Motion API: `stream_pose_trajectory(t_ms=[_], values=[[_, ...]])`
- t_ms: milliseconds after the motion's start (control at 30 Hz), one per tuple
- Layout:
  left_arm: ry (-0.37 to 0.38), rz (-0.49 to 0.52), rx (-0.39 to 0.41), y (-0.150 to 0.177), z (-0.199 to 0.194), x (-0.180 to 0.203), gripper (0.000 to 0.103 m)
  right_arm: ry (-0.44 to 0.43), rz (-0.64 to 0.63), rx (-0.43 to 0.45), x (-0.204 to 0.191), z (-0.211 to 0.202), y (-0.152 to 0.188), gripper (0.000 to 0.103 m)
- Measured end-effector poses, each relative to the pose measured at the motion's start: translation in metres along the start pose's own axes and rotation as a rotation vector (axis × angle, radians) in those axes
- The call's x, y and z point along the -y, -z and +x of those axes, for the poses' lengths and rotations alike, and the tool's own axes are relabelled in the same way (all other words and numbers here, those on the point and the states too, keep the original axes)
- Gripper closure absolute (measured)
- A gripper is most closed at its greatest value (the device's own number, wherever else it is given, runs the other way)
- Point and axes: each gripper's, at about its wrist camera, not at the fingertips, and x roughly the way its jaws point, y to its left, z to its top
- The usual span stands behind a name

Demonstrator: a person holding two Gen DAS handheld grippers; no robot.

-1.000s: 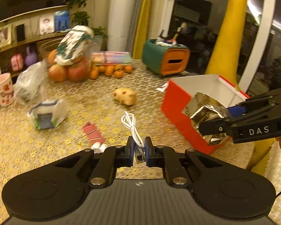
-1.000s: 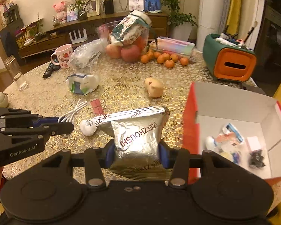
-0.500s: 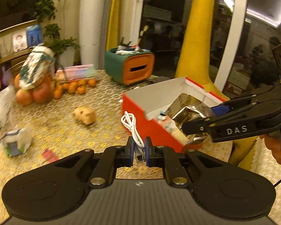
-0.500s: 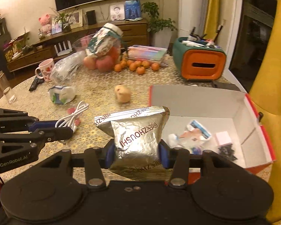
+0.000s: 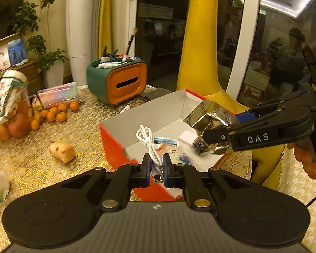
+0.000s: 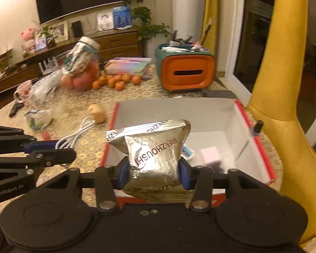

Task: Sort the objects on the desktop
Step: 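Carry the white cable and silver foil packet over the red box with both tools, then open the right tool to drop the foil packet while the left tool releases the cable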

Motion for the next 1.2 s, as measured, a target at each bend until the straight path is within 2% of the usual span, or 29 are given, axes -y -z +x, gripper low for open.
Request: stream_pose_trajectory(t_ms=[300,533,933,1200], values=[[-0.015,0.046,-0.056,-0.017,0.049,0.014,0.093,0.073,0.075,-0.012,0.053,0.022,-0.001,0.057],[-0.027,0.057,-0.138,-0.032,0.095,0.016,0.093,0.088,0.083,-0.048,0.073,0.05,-0.004,0.057],[-0.071,0.083,-0.25,-0.043,0.153,0.008,0.093,0.081,0.045,-0.138,0.071,0.11,-0.024,0.057],[-0.074,0.088,-0.353,-0.04,0.183,0.001,0.093,0.1,0.017,-0.214,0.068,0.143,-0.036,0.057]])
